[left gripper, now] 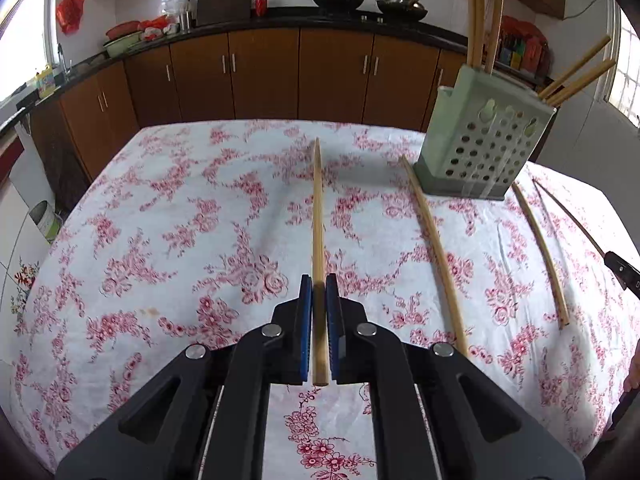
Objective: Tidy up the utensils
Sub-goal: 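Lift both held chopsticks and carry them over the green utensil holder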
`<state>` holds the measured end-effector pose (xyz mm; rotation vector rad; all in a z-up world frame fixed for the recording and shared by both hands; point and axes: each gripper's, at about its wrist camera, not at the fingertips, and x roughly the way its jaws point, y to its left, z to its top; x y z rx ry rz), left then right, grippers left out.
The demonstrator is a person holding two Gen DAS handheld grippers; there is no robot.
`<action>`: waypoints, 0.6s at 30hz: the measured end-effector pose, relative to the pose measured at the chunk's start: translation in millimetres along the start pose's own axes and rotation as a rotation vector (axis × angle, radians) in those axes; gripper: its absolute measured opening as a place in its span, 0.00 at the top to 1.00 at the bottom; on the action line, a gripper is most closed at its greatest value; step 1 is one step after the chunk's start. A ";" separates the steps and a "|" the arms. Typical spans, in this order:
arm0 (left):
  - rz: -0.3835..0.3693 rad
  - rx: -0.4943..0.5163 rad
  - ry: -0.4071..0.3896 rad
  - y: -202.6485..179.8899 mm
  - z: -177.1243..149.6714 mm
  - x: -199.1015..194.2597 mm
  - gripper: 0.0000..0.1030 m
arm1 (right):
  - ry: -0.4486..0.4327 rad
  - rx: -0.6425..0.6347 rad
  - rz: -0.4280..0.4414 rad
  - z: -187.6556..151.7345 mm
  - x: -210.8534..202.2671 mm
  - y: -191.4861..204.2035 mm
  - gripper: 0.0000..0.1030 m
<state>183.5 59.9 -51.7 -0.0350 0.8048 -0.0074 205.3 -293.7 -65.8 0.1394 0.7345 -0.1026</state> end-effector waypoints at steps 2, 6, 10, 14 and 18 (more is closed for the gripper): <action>-0.009 -0.005 -0.040 3.8 9.8 -13.4 0.93 | -0.040 0.003 0.002 7.6 -12.2 -0.8 0.93; -0.035 -0.036 -0.107 11.1 29.0 -36.8 0.93 | -0.109 0.010 0.009 21.6 -31.8 -2.4 0.93; -0.053 -0.065 -0.160 14.9 44.3 -52.2 0.93 | -0.158 0.019 0.011 34.3 -43.0 -5.3 0.93; -0.070 -0.086 -0.213 18.8 55.6 -66.5 0.93 | -0.199 0.021 0.013 43.5 -53.7 -7.1 0.93; -0.077 -0.092 -0.259 20.7 64.4 -78.7 0.93 | -0.241 0.025 0.016 53.2 -63.9 -6.7 0.93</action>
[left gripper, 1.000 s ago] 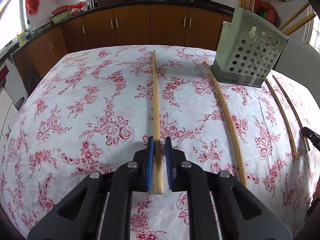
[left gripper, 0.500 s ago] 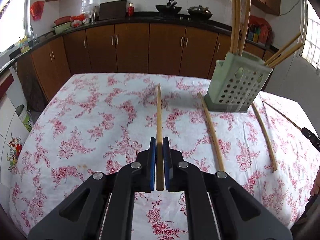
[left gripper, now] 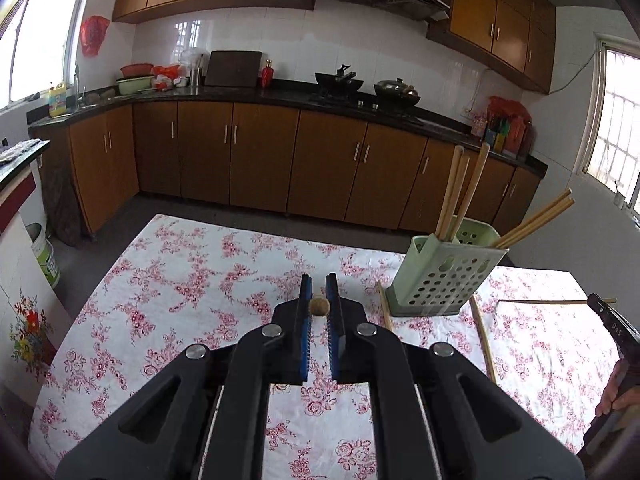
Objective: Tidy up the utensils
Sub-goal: 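Lift both held chopsticks and carry them over the green utensil holder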
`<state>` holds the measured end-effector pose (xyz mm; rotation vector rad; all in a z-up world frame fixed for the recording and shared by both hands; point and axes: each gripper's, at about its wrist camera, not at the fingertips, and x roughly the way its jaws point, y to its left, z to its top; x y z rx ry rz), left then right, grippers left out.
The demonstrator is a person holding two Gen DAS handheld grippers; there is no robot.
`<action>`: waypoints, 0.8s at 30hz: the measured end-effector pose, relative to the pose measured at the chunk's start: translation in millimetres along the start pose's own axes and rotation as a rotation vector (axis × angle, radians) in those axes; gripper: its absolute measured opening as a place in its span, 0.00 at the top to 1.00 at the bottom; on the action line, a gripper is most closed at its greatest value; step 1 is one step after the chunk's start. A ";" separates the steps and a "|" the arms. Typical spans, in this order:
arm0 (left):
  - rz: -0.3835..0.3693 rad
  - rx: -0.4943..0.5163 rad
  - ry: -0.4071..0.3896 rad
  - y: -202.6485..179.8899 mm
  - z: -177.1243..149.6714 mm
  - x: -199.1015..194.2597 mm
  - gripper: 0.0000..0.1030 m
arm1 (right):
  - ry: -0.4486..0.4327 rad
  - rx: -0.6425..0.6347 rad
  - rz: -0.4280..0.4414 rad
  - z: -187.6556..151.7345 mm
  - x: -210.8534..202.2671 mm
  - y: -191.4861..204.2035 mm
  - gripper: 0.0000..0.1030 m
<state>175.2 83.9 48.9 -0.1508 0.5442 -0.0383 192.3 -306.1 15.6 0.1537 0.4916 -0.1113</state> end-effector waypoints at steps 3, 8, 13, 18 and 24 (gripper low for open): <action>-0.002 0.003 -0.023 -0.2 7.1 -4.5 0.93 | -0.022 -0.003 0.002 7.5 -4.4 1.2 0.93; -0.005 0.013 -0.041 -4.0 13.1 -6.5 0.93 | -0.052 -0.020 0.007 17.5 -10.5 5.3 0.93; -0.019 0.038 -0.057 -14.3 20.7 -13.5 0.93 | -0.081 -0.037 0.021 28.4 -18.9 9.7 0.93; -0.073 0.071 -0.064 -28.0 32.7 -28.9 0.93 | -0.101 -0.030 0.066 47.3 -36.4 10.1 0.93; -0.157 0.107 -0.062 -45.3 45.3 -51.8 0.93 | -0.066 0.007 0.198 70.1 -59.4 10.9 0.93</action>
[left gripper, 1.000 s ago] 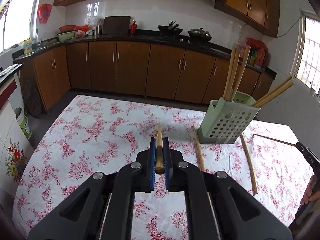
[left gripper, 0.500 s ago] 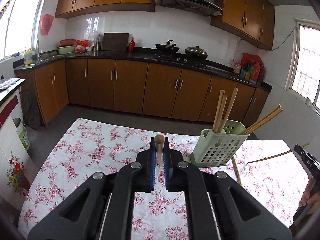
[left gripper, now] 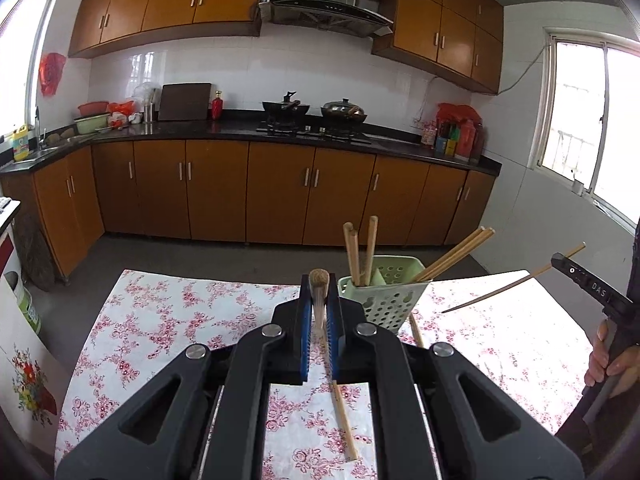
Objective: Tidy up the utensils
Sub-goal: 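Lift both held chopsticks and carry them over the green utensil holder, then open the right tool while the left tool opens, dropping chopsticks into the holder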
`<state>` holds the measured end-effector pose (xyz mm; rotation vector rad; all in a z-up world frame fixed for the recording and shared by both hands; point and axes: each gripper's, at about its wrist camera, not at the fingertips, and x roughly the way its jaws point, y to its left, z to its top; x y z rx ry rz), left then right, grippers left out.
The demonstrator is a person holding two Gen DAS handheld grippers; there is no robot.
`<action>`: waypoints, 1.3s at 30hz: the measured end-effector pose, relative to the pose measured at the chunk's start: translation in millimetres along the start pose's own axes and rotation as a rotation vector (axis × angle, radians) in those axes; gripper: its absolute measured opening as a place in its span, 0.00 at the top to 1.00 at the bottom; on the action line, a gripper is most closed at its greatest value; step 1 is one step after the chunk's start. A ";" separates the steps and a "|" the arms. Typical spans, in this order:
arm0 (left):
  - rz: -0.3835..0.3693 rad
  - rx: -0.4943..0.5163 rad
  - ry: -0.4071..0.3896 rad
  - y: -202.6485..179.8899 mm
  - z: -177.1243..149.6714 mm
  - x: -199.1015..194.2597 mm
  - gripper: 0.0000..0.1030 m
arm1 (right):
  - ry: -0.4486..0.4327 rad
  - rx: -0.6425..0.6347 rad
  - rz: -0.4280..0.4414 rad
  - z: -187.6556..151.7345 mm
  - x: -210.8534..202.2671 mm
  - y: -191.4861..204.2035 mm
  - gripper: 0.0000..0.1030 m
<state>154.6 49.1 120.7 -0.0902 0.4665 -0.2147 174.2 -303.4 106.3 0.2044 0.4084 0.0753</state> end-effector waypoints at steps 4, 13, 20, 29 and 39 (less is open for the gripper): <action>-0.052 -0.001 -0.018 -15.6 15.4 -9.2 0.93 | 0.019 0.017 0.101 12.3 -14.5 8.7 0.93; -0.095 0.013 -0.110 -47.7 52.4 -14.0 0.93 | -0.047 0.027 0.216 44.5 -38.3 31.4 0.93; -0.057 0.016 -0.078 -51.2 56.8 12.3 0.93 | -0.067 0.007 0.177 65.0 -10.4 49.2 0.93; -0.023 0.017 -0.003 -47.7 53.2 47.0 0.93 | 0.051 -0.017 0.145 62.3 49.1 65.3 0.93; -0.025 -0.026 0.008 -37.6 49.5 55.3 0.93 | 0.035 -0.007 0.105 49.7 61.0 62.6 0.82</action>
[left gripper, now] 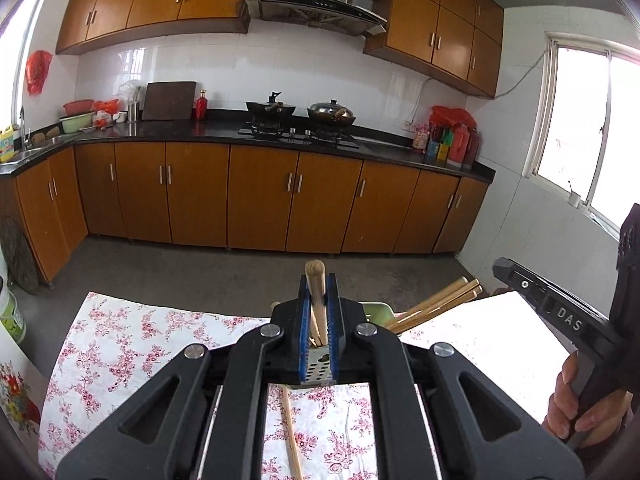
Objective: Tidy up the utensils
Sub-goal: 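Open the right tool while the left tool opens, dropping chopsticks into the holder, then move both tools back down to the last chopsticks on the table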
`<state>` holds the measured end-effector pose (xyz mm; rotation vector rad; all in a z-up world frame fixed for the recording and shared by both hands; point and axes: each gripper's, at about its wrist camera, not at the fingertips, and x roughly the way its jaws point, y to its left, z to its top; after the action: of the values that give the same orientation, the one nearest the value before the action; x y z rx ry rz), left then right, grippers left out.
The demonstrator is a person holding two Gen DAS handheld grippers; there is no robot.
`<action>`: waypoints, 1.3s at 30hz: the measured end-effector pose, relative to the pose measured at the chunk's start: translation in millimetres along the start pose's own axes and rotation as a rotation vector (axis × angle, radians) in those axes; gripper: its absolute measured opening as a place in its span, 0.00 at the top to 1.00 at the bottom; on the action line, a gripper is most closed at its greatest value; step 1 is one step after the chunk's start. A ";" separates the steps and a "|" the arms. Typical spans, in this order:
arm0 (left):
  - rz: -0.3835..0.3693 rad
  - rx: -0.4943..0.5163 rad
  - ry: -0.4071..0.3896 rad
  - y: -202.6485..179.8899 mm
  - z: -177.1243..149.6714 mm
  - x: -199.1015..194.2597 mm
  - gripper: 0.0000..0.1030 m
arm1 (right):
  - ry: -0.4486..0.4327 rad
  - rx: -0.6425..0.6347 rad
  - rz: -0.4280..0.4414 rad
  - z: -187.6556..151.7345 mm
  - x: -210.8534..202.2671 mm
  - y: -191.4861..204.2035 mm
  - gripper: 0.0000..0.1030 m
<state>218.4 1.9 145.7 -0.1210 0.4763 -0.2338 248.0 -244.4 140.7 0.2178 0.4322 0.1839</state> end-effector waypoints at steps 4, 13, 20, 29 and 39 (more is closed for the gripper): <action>0.005 -0.025 -0.020 3.8 4.5 -7.6 0.92 | -0.041 0.031 -0.027 -0.7 -14.7 -15.2 0.79; 0.055 -0.081 -0.070 31.9 -2.6 -32.7 0.88 | 0.007 0.087 -0.161 -42.5 -26.2 -71.4 0.74; -0.043 -0.156 -0.094 17.5 16.2 -8.1 0.93 | 0.133 0.176 -0.168 -97.2 5.0 -92.9 0.73; -0.040 -0.152 -0.117 31.9 9.0 -30.0 0.96 | 0.165 0.050 -0.175 -128.8 17.4 -70.5 0.73; 0.040 -0.146 -0.037 57.1 -64.7 -83.3 0.66 | 0.230 0.090 -0.135 -154.0 26.0 -64.1 0.73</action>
<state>127.4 73.9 115.6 -0.2577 0.4587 -0.1567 212.8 -274.1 -21.7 0.2564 0.6822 0.0566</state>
